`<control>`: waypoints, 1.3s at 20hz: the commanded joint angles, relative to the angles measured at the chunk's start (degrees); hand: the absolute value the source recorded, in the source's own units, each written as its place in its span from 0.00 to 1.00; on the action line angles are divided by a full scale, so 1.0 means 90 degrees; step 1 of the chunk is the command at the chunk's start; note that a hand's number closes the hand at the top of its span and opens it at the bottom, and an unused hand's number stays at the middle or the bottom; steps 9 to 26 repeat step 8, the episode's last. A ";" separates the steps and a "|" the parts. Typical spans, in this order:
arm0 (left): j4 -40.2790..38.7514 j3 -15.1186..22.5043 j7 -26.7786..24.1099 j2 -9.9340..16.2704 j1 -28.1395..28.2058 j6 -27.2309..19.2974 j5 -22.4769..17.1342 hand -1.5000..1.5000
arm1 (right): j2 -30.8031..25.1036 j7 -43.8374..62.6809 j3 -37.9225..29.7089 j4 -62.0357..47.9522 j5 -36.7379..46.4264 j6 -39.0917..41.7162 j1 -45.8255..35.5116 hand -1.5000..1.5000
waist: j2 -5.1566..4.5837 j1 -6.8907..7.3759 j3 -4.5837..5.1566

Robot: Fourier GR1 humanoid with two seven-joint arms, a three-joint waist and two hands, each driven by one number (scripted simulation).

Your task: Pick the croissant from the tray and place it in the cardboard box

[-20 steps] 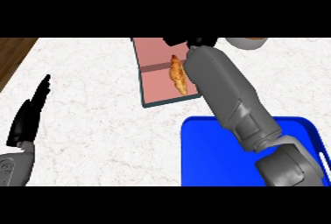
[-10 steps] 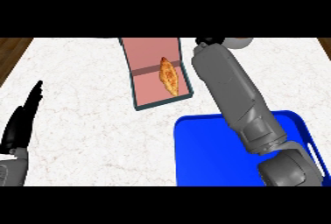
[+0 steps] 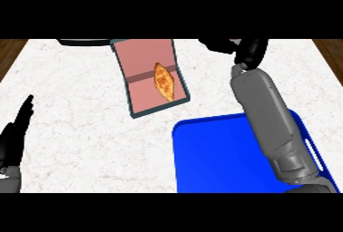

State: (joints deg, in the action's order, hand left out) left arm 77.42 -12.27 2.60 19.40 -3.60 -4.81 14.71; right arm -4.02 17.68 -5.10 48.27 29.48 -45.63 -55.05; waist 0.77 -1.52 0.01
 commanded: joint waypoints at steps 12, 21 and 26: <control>0.0058 -0.0087 -0.0063 0.0054 0.0193 0.0076 0.0000 0.50 | -0.1094 0.1654 0.0804 0.4481 -0.0025 0.2080 0.3049 0.00 | 0.0016 -0.0093 0.0005; 0.0058 -0.0087 -0.0063 0.0054 0.0193 0.0076 0.0000 0.50 | -0.1094 0.1654 0.0804 0.4481 -0.0025 0.2080 0.3049 0.00 | 0.0016 -0.0093 0.0005; 0.0058 -0.0087 -0.0063 0.0054 0.0193 0.0076 0.0000 0.50 | -0.1094 0.1654 0.0804 0.4481 -0.0025 0.2080 0.3049 0.00 | 0.0016 -0.0093 0.0005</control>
